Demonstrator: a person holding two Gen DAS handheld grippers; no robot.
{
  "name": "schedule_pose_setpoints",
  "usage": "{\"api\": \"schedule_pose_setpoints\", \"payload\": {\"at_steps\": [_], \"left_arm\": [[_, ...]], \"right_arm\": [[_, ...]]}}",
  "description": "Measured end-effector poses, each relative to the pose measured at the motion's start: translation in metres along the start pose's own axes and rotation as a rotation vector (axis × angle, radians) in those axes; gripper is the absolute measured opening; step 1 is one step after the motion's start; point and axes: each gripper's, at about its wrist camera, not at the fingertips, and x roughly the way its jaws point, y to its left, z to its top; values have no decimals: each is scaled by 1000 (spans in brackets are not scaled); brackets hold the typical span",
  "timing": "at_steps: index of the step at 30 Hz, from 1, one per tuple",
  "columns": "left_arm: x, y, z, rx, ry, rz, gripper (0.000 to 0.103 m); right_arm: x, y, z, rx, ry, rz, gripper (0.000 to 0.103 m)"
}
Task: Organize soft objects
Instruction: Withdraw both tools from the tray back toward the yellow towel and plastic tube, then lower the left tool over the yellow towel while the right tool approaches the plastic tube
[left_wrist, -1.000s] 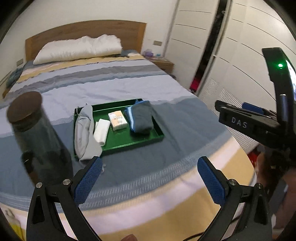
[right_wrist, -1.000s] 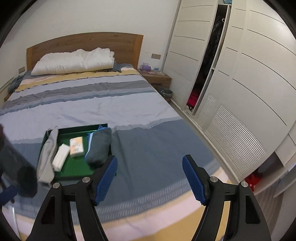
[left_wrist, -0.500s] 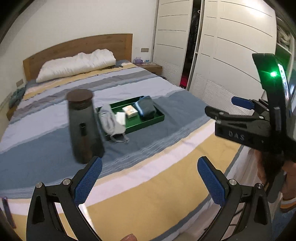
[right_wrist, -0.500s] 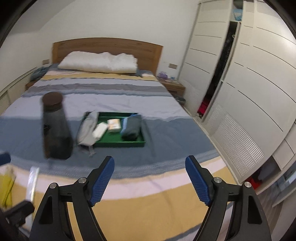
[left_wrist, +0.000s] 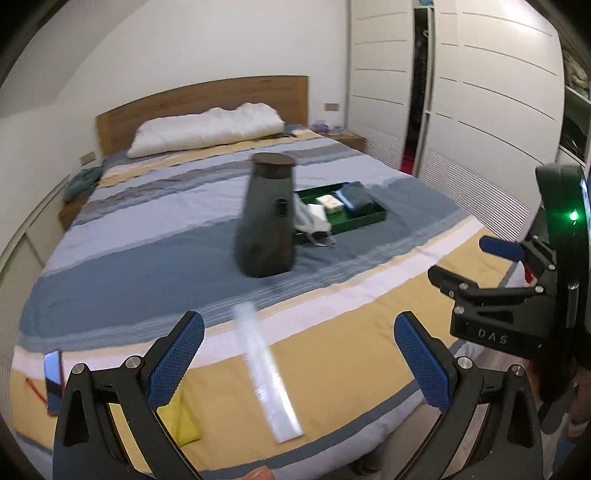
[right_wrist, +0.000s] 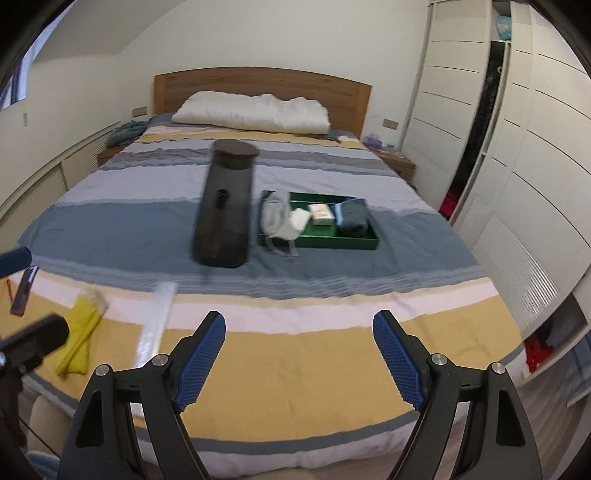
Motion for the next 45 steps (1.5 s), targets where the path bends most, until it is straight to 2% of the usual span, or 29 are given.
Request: {"api": "schedule_pose_setpoints", "payload": {"at_steps": [10, 16, 22, 29, 35, 45], "left_arm": [[-26, 73, -46, -85, -8, 114, 101], [-25, 124, -70, -173, 21, 169, 101], [-16, 173, -102, -226, 89, 235, 101], [17, 185, -127, -261, 186, 199, 101], [55, 179, -123, -244, 226, 171, 101], [142, 177, -138, -250, 349, 222, 101]], "right_arm": [[-20, 69, -3, -45, 10, 42, 83], [-10, 98, 2, -64, 5, 65, 83], [14, 124, -8, -99, 58, 95, 84], [50, 147, -15, -138, 129, 115, 84], [82, 155, -11, -150, 158, 123, 84], [177, 174, -19, -121, 261, 133, 83]]}}
